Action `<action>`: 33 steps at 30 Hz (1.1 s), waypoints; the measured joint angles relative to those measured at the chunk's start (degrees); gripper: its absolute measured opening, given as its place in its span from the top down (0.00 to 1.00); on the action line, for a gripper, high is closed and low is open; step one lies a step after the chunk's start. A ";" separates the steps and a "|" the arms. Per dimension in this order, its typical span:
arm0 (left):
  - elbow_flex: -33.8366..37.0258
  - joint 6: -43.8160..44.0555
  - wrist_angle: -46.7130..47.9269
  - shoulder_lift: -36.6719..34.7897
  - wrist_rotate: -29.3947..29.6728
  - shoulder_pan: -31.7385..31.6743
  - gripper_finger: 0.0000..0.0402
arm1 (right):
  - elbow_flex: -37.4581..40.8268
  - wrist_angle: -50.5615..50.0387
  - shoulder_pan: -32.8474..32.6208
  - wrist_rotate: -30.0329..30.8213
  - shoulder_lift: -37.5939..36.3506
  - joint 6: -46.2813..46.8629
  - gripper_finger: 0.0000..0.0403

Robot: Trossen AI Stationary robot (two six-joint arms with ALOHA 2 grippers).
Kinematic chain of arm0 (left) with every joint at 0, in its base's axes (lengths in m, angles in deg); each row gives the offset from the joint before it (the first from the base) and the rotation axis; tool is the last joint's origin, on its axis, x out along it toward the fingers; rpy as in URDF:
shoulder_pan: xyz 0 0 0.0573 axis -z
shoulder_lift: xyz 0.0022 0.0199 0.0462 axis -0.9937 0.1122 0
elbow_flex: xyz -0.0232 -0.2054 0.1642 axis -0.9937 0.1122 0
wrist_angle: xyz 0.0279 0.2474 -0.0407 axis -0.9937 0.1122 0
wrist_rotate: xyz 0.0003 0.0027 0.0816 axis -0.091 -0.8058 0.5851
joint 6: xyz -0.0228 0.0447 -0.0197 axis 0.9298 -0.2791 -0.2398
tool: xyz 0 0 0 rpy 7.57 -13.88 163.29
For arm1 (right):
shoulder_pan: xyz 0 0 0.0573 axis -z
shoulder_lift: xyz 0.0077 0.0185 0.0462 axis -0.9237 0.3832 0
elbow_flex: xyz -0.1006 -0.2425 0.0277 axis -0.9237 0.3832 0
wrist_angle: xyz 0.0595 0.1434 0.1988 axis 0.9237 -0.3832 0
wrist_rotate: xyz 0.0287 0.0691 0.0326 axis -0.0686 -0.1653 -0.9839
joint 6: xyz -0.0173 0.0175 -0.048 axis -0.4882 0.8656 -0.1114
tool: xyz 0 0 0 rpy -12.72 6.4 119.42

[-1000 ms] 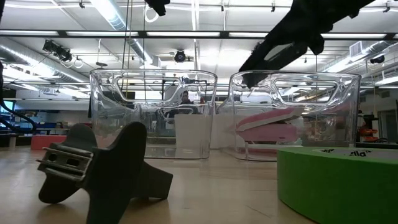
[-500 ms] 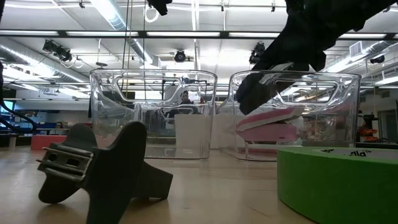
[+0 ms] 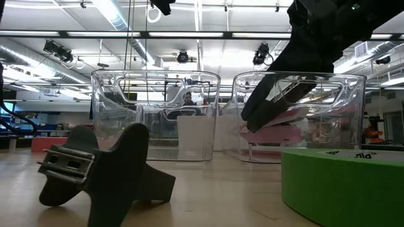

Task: Pick and place Stapler, Stapler remover, tape
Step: Put the black stapler into the right transparent bin, then put the light blue staple remover into the white bin

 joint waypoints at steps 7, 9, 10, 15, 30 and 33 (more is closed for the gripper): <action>0.00 0.04 -0.02 0.00 0.00 0.00 0.60 | 0.00 -0.38 0.11 -1.80 0.00 -0.27 0.67; 0.00 0.04 -0.04 0.00 0.00 0.00 0.59 | 0.00 -0.34 0.11 -1.74 0.00 -0.25 0.55; 0.00 0.06 -0.04 0.00 0.00 0.00 0.59 | 0.00 -0.27 0.11 -1.75 0.00 -0.21 0.50; 0.01 0.06 -0.16 0.00 0.02 0.02 0.59 | 0.00 -0.31 0.11 -2.01 0.00 -0.04 0.36; 0.00 0.50 -0.46 0.00 0.00 0.04 0.59 | -0.02 -10.93 9.54 1.84 -9.66 -9.88 0.55; 0.00 0.52 -0.46 0.00 0.00 0.04 0.60 | -0.07 -20.43 15.53 -1.42 -13.73 -8.03 0.58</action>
